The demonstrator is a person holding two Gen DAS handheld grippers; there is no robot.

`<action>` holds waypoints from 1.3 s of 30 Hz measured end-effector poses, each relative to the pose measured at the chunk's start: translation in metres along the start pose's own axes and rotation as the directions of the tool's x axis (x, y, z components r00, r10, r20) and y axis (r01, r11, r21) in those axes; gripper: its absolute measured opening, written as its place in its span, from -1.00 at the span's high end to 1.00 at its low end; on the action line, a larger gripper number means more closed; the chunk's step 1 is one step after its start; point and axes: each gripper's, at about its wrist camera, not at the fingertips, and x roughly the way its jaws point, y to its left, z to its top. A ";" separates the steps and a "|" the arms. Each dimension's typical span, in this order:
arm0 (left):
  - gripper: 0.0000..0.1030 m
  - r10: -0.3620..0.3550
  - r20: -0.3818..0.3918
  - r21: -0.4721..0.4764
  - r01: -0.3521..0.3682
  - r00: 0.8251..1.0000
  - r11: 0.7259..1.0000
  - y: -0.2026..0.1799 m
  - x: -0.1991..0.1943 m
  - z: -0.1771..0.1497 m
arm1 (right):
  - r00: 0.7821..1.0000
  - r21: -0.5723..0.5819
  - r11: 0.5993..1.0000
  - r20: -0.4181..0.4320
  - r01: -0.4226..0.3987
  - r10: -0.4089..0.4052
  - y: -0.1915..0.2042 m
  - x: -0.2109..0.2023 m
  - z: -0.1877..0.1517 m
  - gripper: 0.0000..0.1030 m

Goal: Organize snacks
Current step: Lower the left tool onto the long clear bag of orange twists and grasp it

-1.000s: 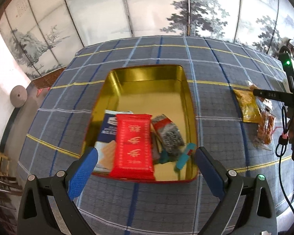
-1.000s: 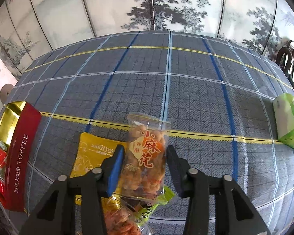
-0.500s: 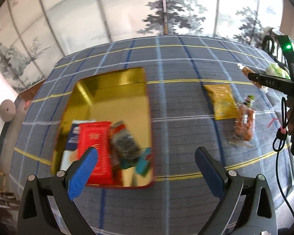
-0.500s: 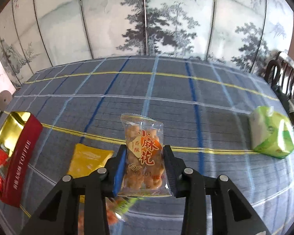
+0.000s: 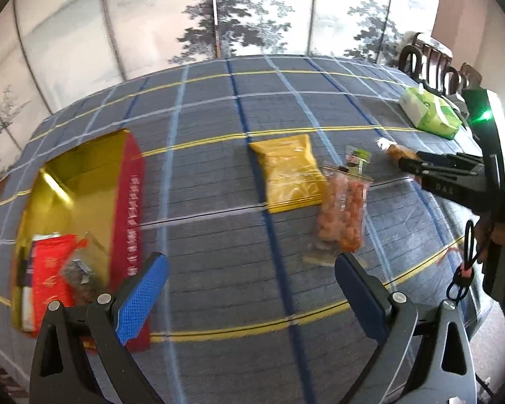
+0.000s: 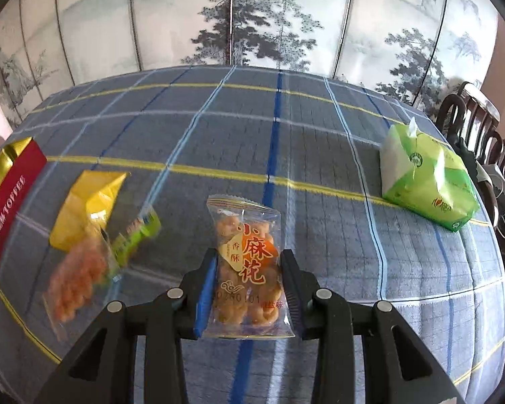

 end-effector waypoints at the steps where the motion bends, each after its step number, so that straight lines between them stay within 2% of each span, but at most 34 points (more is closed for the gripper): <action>1: -0.91 0.004 -0.006 0.002 -0.004 1.000 1.000 -0.003 0.003 0.001 | 1.000 -0.005 1.000 -0.004 -0.001 0.001 -0.001 0.001 -0.002 0.28; 10: -0.91 0.006 -0.008 0.083 -0.005 1.000 0.997 -0.029 0.021 0.007 | 0.999 -0.018 0.999 0.009 -0.035 0.036 -0.006 0.007 -0.016 0.26; 25: -0.89 -0.024 -0.037 0.126 0.028 0.999 0.992 -0.055 0.048 0.019 | 0.997 0.013 0.999 0.059 -0.043 0.042 -0.012 0.007 -0.024 0.25; 30: -0.57 -0.036 -0.066 0.108 0.043 0.997 0.993 -0.057 0.060 0.022 | 0.997 0.013 0.999 0.060 -0.044 0.043 -0.012 0.007 -0.024 0.24; 39: -0.40 -0.066 -0.072 0.096 0.073 0.995 0.993 -0.061 0.073 0.025 | 0.997 0.015 0.999 0.059 -0.044 0.043 -0.012 0.007 -0.024 0.24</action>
